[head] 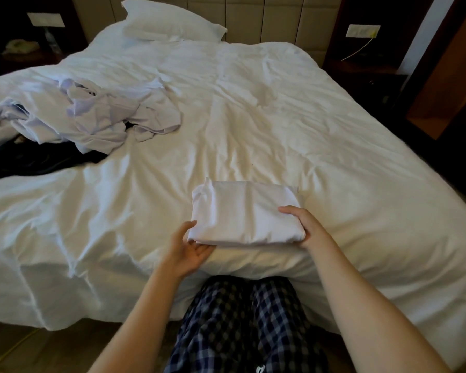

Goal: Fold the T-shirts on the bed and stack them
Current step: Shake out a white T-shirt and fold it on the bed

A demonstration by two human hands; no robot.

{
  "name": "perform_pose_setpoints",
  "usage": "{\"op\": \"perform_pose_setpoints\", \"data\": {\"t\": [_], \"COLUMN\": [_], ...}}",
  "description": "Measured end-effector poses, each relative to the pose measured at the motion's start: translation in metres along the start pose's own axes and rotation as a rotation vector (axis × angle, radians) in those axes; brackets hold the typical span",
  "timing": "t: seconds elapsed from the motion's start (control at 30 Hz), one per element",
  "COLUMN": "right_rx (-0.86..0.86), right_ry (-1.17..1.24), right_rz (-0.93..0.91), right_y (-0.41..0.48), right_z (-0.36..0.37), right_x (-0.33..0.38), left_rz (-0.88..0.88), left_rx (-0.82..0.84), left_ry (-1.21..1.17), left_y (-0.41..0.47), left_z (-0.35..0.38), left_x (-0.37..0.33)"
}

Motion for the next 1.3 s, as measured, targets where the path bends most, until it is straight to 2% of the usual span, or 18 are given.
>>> {"op": "perform_pose_setpoints", "data": {"t": [0.07, 0.17, 0.3, 0.47, 0.67, 0.83, 1.0, 1.17, 1.3], "right_rx": [0.02, 0.044, 0.095, 0.001, -0.077, -0.198, -0.348, -0.46, -0.477], "right_ry": [0.07, 0.093, 0.135, 0.125, 0.236, 0.338, 0.391, 0.419, 0.549], "right_rz": [-0.037, -0.102, -0.137, -0.258, -0.481, -0.639, -0.676, -0.719, -0.794], "right_y": [-0.004, -0.009, -0.019, -0.028, -0.049, -0.061, -0.059, -0.051, -0.037], "right_z": [0.006, 0.014, 0.024, 0.0, -0.041, -0.092, -0.148, -0.196, -0.224], "right_x": [0.001, 0.011, 0.031, 0.064, 0.116, 0.152, 0.173, 0.196, 0.224], "left_rz": [0.051, 0.021, 0.025, 0.088, 0.103, 0.089, 0.042, 0.014, 0.017], "left_rx": [-0.002, 0.075, 0.166, 0.212, 0.301, 0.376, 0.393, 0.413, 0.48], "left_ry": [-0.25, -0.322, -0.257, -0.181, -0.084, 0.039, 0.227, 0.298, 0.36], "left_y": [-0.003, -0.012, -0.007, -0.005, 0.009, 0.025, 0.051, 0.091, 0.113], "left_z": [0.008, 0.046, 0.09, 0.133, 0.201, 0.268, 0.324, 0.379, 0.44], "left_x": [0.016, 0.042, 0.04, 0.01, 0.002, 0.011, 0.036, 0.059, 0.064]}}
Point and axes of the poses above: each hand's wrist, its own y-axis towards the middle knuckle, its own z-axis out of the palm, x = y × z, the point moved 10 cm from there along y, towards the middle knuckle, and after that the axes turned 5 degrees about y, right-handed, at the moved point
